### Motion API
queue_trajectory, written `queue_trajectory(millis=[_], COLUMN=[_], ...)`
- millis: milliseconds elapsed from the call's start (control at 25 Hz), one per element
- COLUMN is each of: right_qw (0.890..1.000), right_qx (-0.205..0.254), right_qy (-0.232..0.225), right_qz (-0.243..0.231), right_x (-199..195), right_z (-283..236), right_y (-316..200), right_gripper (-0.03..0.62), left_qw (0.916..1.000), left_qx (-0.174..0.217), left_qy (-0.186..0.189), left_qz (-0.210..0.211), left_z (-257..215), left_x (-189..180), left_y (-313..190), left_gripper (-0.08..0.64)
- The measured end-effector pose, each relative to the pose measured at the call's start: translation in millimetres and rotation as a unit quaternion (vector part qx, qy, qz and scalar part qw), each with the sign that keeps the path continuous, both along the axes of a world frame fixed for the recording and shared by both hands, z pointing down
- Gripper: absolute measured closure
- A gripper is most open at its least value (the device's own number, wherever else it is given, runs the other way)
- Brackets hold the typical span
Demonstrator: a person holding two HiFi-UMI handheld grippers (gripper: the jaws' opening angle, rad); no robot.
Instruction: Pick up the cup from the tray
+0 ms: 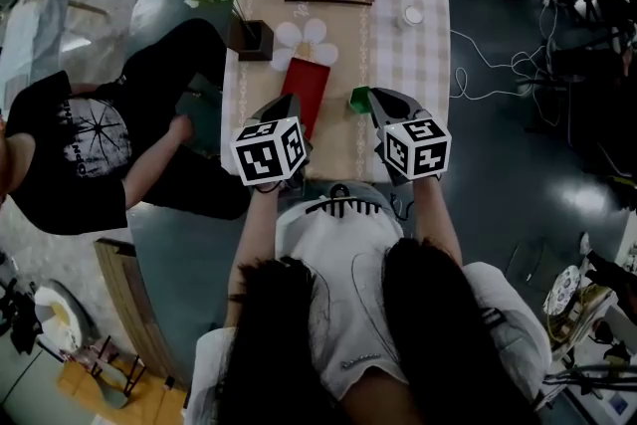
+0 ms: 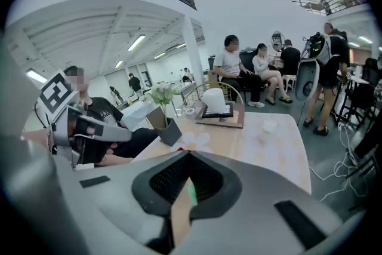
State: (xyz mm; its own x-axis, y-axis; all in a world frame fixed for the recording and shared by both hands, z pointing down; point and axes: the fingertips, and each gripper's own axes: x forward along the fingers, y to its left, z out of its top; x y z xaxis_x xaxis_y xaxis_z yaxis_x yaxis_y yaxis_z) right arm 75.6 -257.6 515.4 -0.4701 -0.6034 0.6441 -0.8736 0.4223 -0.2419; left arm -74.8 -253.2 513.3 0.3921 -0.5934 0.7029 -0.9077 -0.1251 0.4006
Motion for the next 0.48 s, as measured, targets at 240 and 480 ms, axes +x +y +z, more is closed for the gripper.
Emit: queue_trajectory(millis=[240,480], right_qw=[1.000,0.999], right_qx=[0.004,0.010], right_qy=[0.018,0.031], right_qz=[-0.009,-0.022], right_x=[-4,-14], right_z=[3,0], right_y=[4,2], right_gripper=[0.583,0.583], left_qw=[0.9999,0.9999], left_qx=[0.001,0.009], left_qy=[0.015,0.009], left_qz=[-0.004,0.000], left_z=[0,-2], left_x=[2,5], left_y=[2,1], left_gripper=[0.554,0.554])
